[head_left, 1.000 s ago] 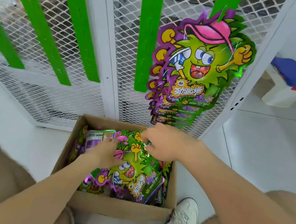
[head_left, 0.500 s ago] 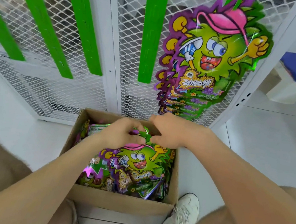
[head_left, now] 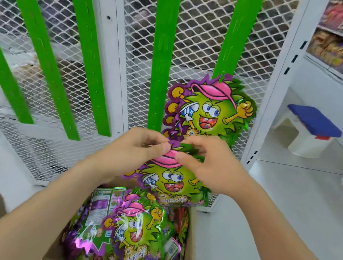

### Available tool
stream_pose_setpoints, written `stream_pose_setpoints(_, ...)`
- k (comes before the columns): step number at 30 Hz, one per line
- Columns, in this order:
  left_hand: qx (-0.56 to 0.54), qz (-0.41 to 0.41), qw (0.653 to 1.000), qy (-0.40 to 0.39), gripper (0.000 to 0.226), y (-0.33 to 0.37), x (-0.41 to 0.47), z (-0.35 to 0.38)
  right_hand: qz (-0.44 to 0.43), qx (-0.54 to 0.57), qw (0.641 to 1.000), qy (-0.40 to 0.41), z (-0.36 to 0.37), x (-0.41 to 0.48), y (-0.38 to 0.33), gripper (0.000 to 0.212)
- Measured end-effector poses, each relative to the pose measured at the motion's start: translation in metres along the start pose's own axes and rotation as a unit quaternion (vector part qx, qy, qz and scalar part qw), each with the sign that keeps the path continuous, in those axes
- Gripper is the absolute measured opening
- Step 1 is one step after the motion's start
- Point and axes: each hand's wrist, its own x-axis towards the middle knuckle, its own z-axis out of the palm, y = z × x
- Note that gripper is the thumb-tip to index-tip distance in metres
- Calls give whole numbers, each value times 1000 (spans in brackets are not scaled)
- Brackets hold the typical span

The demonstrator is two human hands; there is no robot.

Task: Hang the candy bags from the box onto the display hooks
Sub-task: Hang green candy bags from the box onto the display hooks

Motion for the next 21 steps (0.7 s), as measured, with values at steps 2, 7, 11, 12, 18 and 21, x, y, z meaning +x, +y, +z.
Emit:
stream_pose_setpoints(2, 9, 25, 999, 22, 18, 24, 6, 1, 14, 18, 998, 62, -15, 1, -9, 19)
stream_pose_setpoints(7, 80, 128, 981, 121, 12, 84, 32, 1, -27, -64, 984, 164, -67, 16, -30, 17)
stream_pose_setpoints(11, 128, 173, 960, 178, 28, 123, 66, 0, -35, -112, 966, 230, -106, 47, -36, 29)
stream_pose_setpoints(12, 130, 173, 961, 173, 36, 130, 74, 0, -40, -108, 960, 254, -114, 53, -38, 30)
stream_pose_setpoints(18, 116, 165, 967, 158, 53, 144, 106, 4, -41, -88, 921, 377, -124, 74, -24, 42)
stream_pose_setpoints(21, 115, 162, 964, 174, 48, 149, 112, 6, -35, -75, 911, 403, -119, 82, -10, 33)
